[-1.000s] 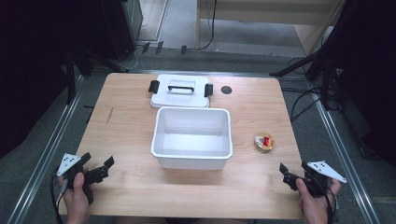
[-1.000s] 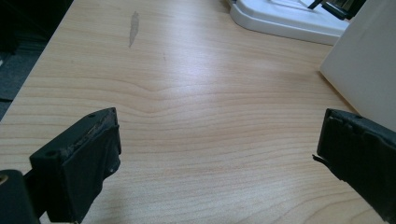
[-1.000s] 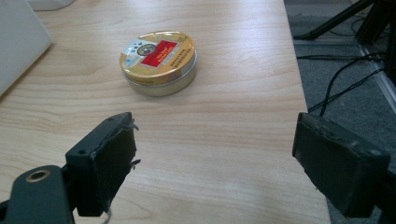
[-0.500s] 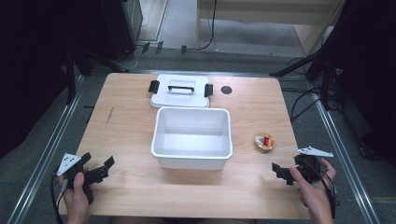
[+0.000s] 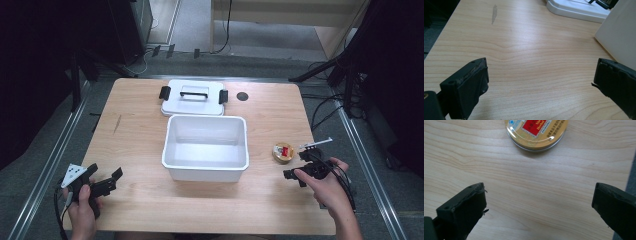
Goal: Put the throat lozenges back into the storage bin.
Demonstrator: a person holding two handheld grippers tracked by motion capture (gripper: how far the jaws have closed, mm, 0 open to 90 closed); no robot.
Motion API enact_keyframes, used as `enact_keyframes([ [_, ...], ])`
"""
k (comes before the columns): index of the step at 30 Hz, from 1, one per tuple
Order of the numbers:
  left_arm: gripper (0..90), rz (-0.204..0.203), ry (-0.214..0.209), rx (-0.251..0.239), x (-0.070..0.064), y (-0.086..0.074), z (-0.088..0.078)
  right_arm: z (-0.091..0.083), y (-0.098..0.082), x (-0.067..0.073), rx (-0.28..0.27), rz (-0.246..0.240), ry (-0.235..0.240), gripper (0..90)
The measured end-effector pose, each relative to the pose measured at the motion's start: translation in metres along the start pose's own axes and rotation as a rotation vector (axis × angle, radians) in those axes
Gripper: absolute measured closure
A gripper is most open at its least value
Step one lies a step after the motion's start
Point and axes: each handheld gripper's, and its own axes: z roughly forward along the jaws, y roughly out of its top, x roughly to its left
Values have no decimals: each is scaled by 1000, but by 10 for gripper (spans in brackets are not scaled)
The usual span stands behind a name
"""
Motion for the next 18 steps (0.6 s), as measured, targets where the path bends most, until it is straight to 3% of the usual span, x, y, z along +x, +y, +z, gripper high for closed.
enact_keyframes([
  [3,3,-3,-1,1,0,0,0,3,11,3,65,18,6,25],
  [7,3,-5,-2,1,1,0,0,11,31,9,135,21,-30,57],
  [15,3,-11,-5,4,1,0,0,22,50,12,206,67,-24,58],
  [18,3,-9,-6,7,1,0,0,28,59,14,241,90,-45,58],
])
